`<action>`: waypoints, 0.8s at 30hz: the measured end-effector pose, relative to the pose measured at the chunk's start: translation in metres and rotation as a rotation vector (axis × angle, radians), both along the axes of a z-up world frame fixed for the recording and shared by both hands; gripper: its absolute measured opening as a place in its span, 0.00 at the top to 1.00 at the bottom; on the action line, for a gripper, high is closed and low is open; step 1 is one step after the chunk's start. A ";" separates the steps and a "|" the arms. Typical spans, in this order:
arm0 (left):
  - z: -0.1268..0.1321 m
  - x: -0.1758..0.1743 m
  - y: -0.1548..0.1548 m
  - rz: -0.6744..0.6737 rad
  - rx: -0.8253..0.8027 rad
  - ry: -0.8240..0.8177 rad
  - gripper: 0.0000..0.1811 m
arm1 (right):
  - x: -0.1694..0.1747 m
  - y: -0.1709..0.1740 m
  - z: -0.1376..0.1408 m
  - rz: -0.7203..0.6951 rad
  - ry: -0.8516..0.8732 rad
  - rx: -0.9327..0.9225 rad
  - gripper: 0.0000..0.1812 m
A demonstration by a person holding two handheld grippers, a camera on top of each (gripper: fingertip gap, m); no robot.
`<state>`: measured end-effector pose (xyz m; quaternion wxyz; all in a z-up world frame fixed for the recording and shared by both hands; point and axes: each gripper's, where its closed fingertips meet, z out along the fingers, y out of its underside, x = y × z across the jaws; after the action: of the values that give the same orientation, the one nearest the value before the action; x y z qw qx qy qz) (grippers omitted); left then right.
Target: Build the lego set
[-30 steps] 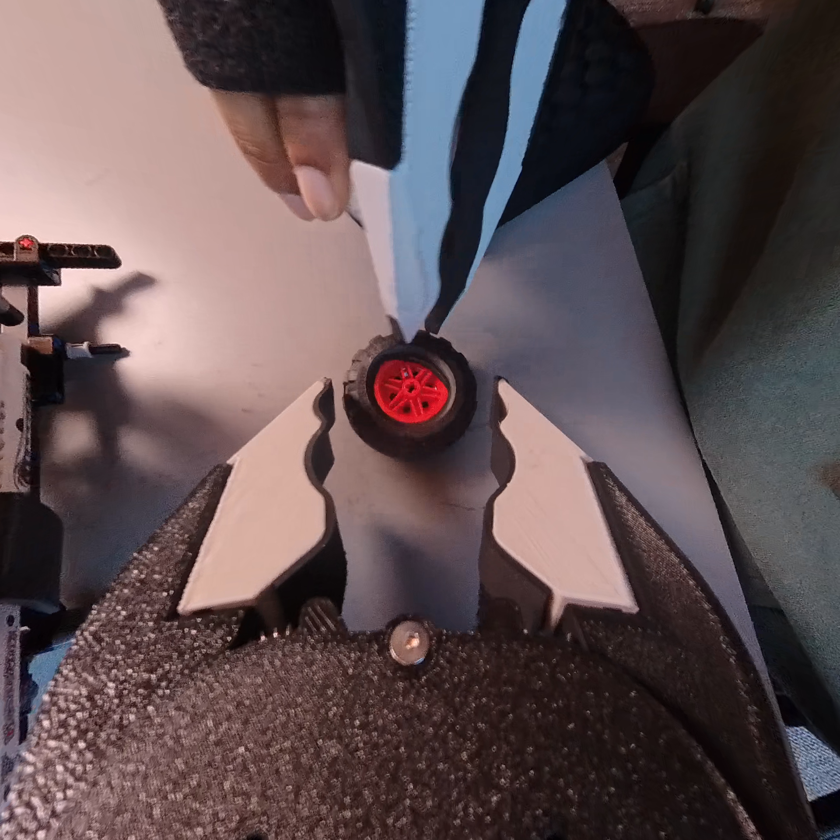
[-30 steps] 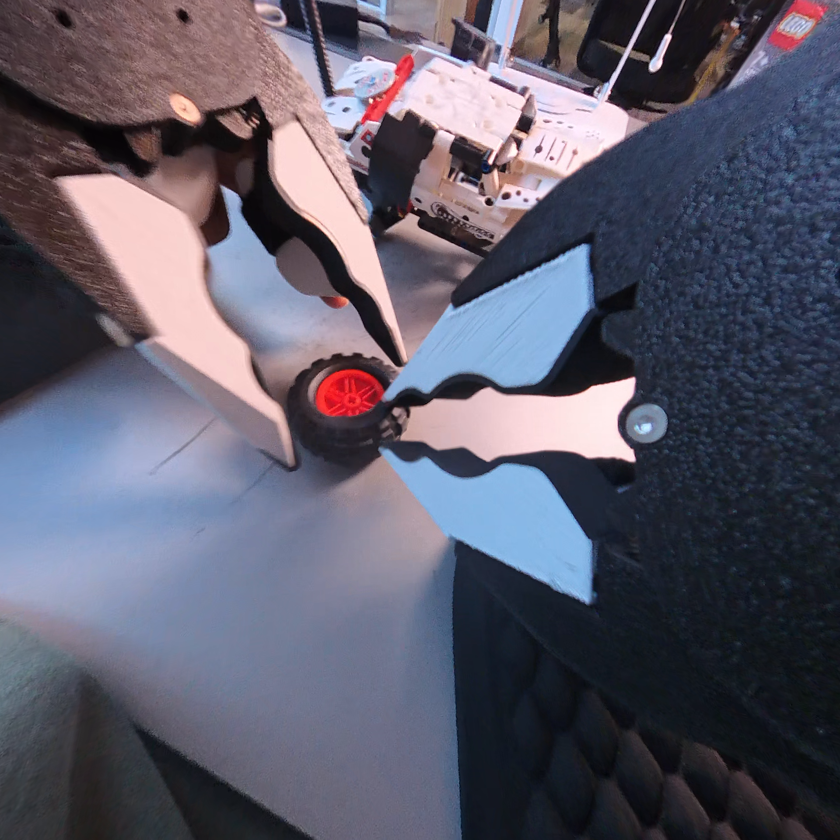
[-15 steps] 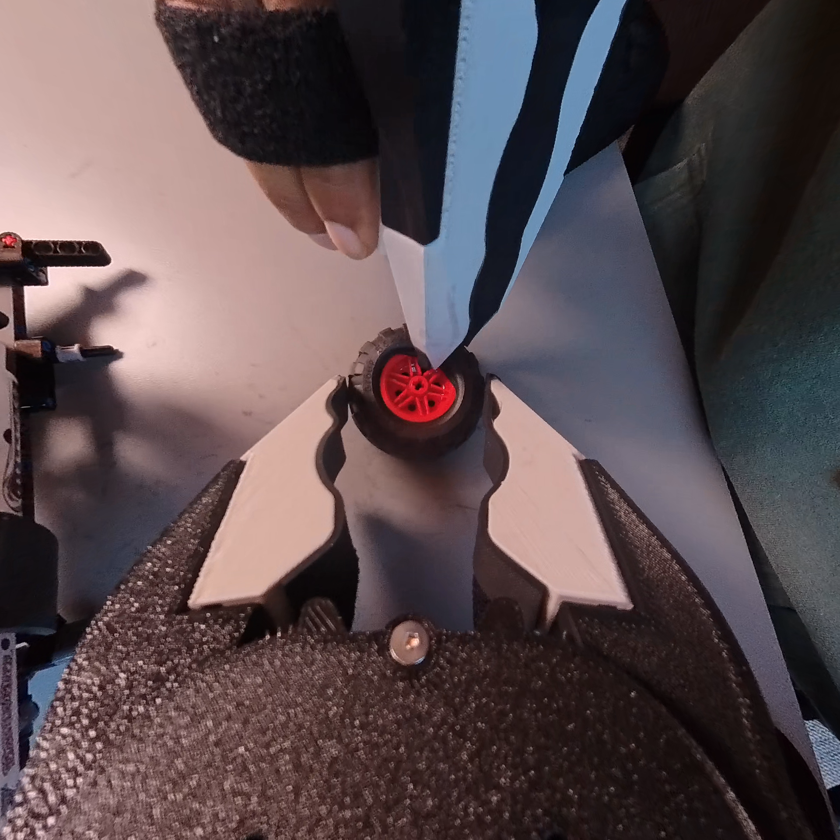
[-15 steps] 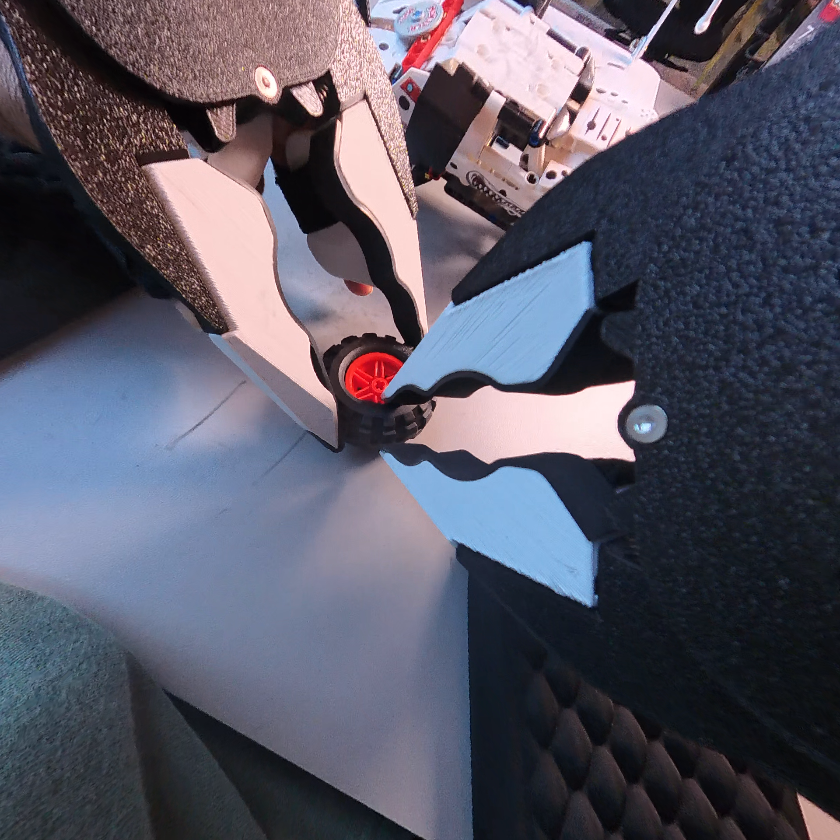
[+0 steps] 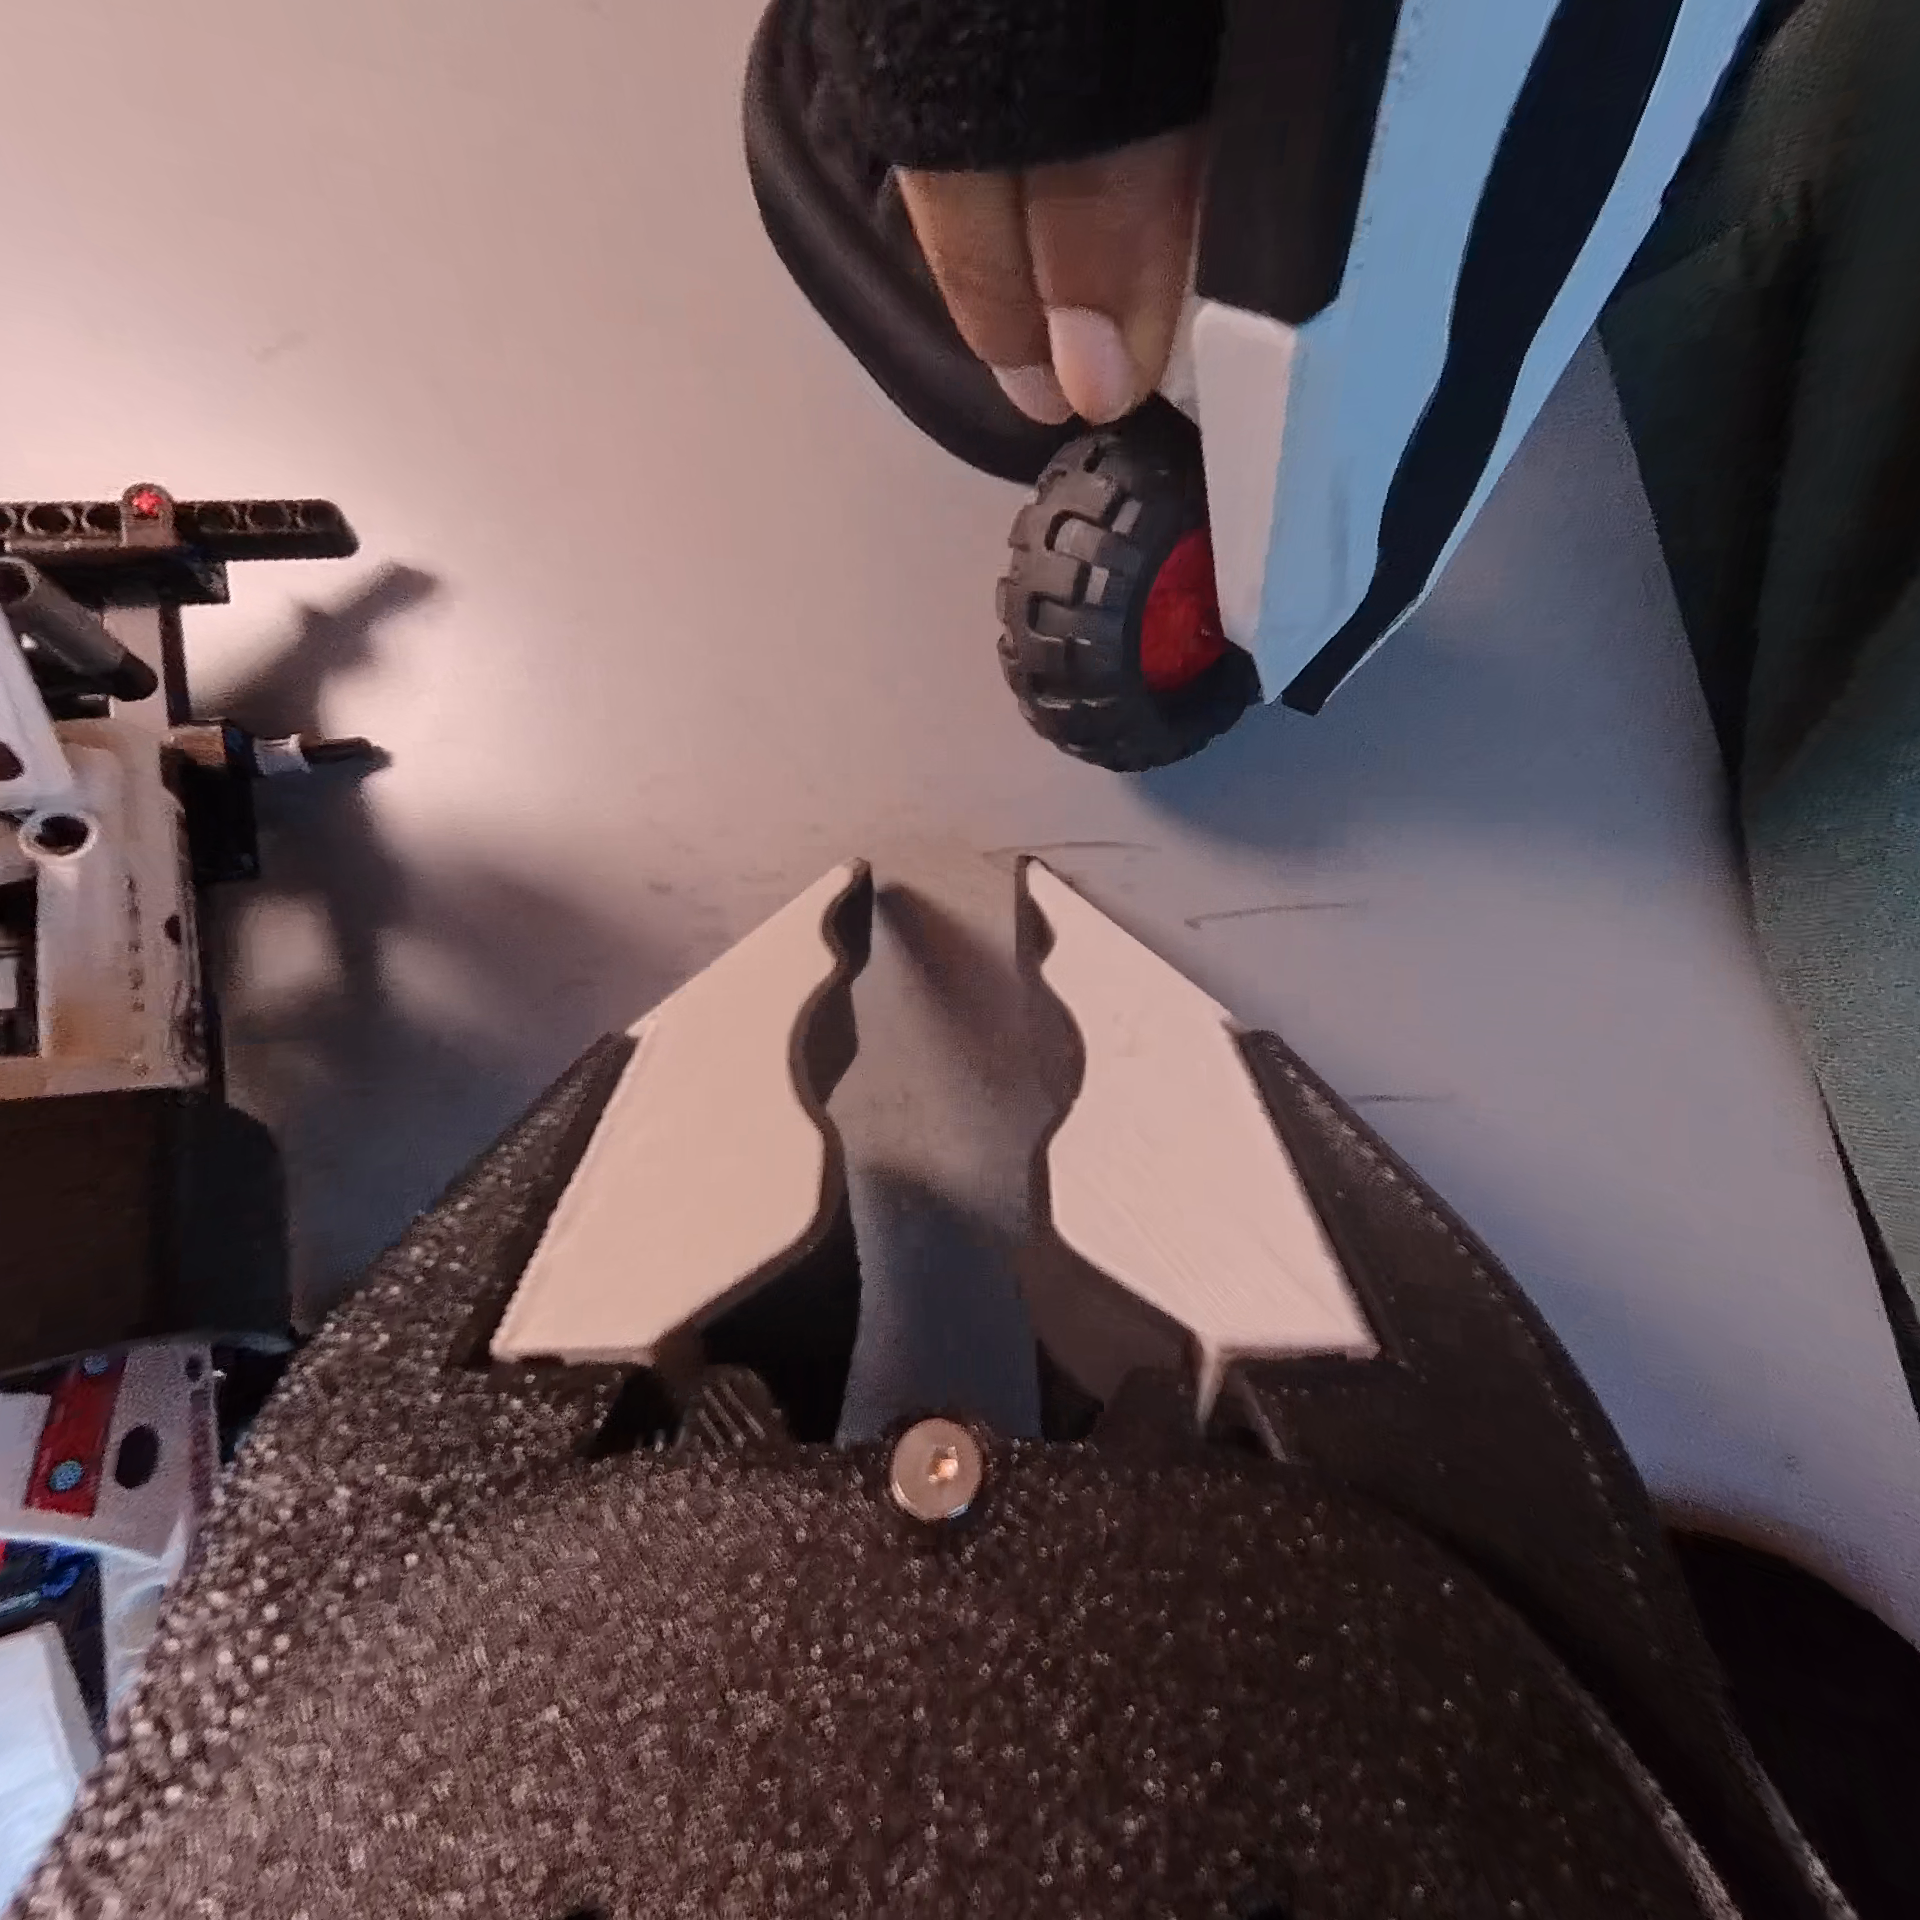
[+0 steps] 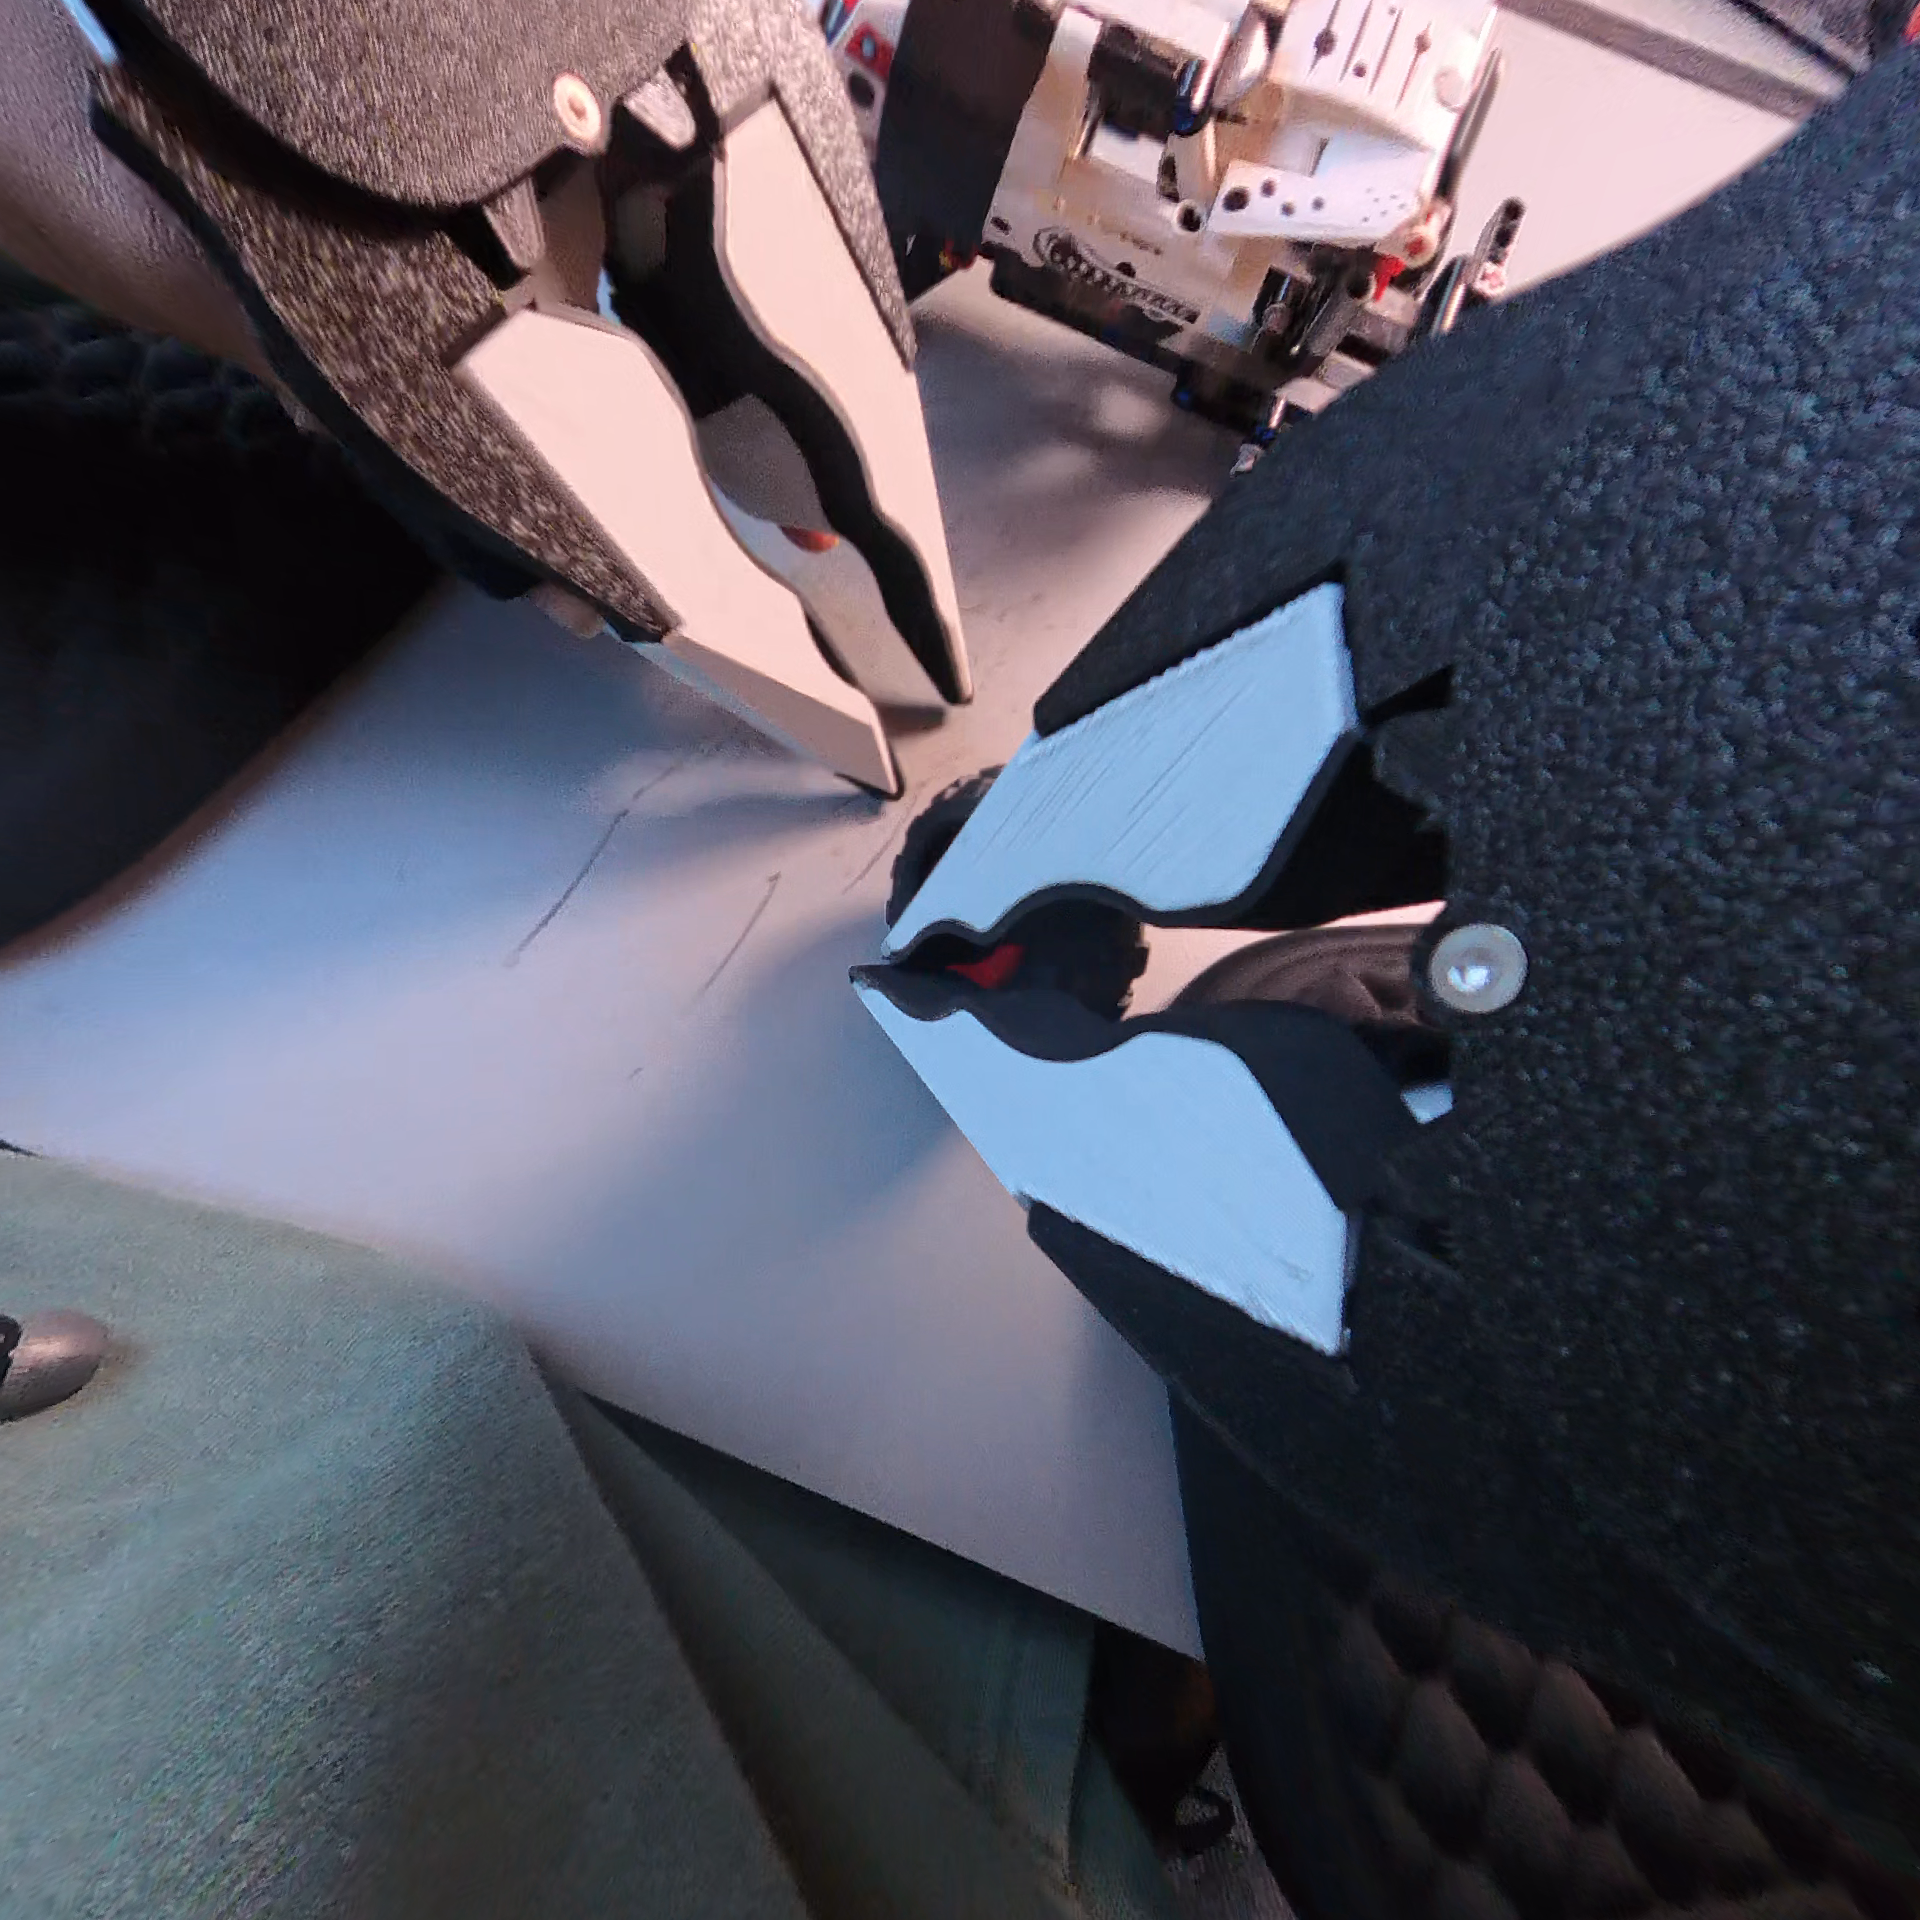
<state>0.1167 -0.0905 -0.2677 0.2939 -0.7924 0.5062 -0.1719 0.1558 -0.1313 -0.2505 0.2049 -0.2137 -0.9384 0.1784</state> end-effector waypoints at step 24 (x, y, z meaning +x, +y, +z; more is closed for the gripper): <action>0.016 0.018 -0.010 0.451 -0.540 -0.359 0.86 | -0.007 0.018 0.003 -0.228 0.186 0.073 0.87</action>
<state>0.1345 -0.1004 -0.2517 0.1890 -0.8899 0.1965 -0.3658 0.1483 -0.1133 -0.2480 0.3173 -0.2939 -0.8909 0.1387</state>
